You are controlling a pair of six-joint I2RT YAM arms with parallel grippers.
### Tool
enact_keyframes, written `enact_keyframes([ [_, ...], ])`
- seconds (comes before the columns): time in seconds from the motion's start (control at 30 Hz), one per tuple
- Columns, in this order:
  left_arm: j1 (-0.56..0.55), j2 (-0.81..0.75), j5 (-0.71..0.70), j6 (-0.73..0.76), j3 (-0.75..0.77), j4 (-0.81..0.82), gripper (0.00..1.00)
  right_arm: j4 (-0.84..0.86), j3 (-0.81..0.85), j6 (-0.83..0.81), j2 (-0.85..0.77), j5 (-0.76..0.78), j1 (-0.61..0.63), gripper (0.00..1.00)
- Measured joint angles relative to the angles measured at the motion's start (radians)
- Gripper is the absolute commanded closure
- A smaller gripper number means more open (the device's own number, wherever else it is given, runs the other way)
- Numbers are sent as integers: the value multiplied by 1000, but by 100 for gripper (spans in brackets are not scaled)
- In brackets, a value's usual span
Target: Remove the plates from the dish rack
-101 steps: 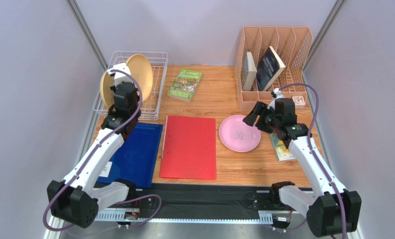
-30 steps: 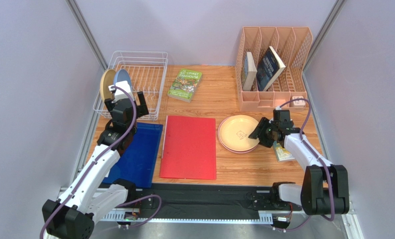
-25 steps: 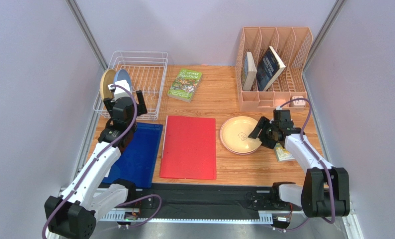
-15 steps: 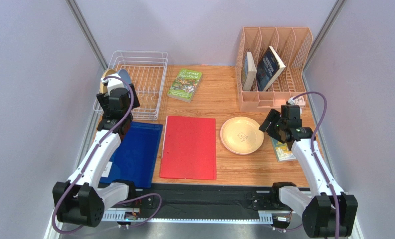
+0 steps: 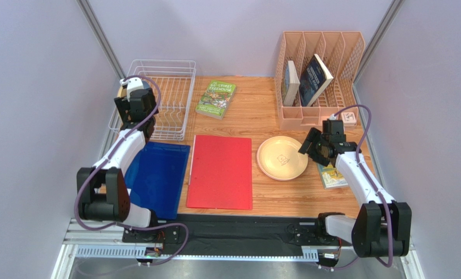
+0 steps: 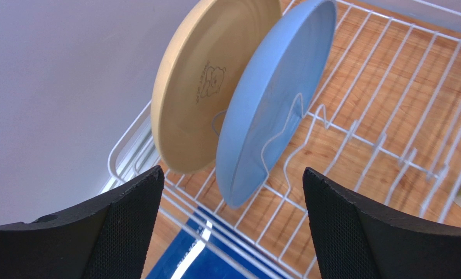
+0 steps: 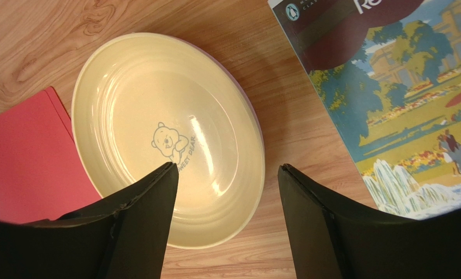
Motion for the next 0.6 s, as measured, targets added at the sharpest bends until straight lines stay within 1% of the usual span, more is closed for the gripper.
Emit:
enact_keyframes([
  [0.07,18,62,-2,10,27,21,20,9,2,0,29,-11,0,32],
  [0.17,39,129,-2,30,40,61,32,20,18,-2,65,-20,0,33],
  [0.2,42,140,-3,35,40,69,42,22,25,-4,74,-21,0,33],
  [0.23,46,152,-4,42,40,81,48,25,31,-5,80,-22,0,33],
  [0.27,47,161,-9,48,40,94,57,28,37,-7,84,-22,0,33],
  [0.3,47,165,-11,51,40,104,61,32,42,-8,86,-22,0,33],
  [0.33,47,168,-15,58,40,113,67,36,45,-8,87,-22,0,33],
  [0.37,47,169,-18,64,39,121,81,39,48,-8,88,-22,0,33],
  [0.47,46,167,-39,98,33,144,98,50,51,-8,92,-23,0,33],
  [0.5,47,165,-43,102,26,144,99,51,51,-8,93,-23,0,33],
  [0.6,50,163,-73,111,10,157,100,53,51,-9,100,-27,0,33],
])
